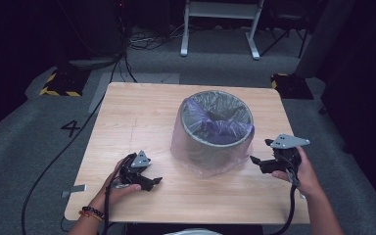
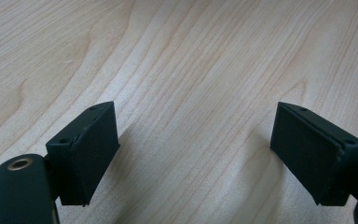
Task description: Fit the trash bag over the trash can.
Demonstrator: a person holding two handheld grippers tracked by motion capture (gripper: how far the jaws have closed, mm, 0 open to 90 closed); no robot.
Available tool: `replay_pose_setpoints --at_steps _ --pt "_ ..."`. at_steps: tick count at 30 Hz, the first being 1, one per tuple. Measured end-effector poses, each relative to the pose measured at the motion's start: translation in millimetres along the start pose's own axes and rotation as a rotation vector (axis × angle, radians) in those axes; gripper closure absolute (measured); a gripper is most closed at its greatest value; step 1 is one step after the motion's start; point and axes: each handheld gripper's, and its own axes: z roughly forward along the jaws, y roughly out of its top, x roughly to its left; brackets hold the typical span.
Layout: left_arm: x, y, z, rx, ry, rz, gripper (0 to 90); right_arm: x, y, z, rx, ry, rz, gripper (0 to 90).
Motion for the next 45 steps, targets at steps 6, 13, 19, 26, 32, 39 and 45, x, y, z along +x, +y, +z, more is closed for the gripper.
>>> replay_pose_setpoints --at_steps 6,13,19,26,32,39,45 --pt "0.0 0.0 0.0 0.000 0.000 0.000 14.7 -3.6 -13.8 7.6 0.030 -0.011 0.012 16.4" --pt "0.0 0.0 0.0 0.000 0.000 0.000 14.7 -8.8 -35.2 17.4 0.069 -0.026 0.037 16.6" --pt "0.2 0.0 0.1 -0.001 -0.001 0.000 14.7 -15.6 -56.9 21.2 0.099 -0.025 0.092 16.9" --pt "0.5 0.2 0.2 0.000 -0.002 0.003 14.6 -21.5 -76.3 18.7 0.108 -0.033 0.136 16.7" --pt "0.4 0.3 0.4 0.000 -0.003 0.003 14.5 -23.9 -95.8 15.8 0.112 -0.062 0.160 16.4" --pt "0.3 0.3 0.4 0.000 -0.002 0.003 14.5 -26.8 -117.7 14.8 0.108 -0.084 0.224 15.3" --pt "0.3 0.3 0.4 0.000 -0.003 0.003 14.4 -29.2 -127.1 11.2 0.074 -0.085 0.281 14.5"
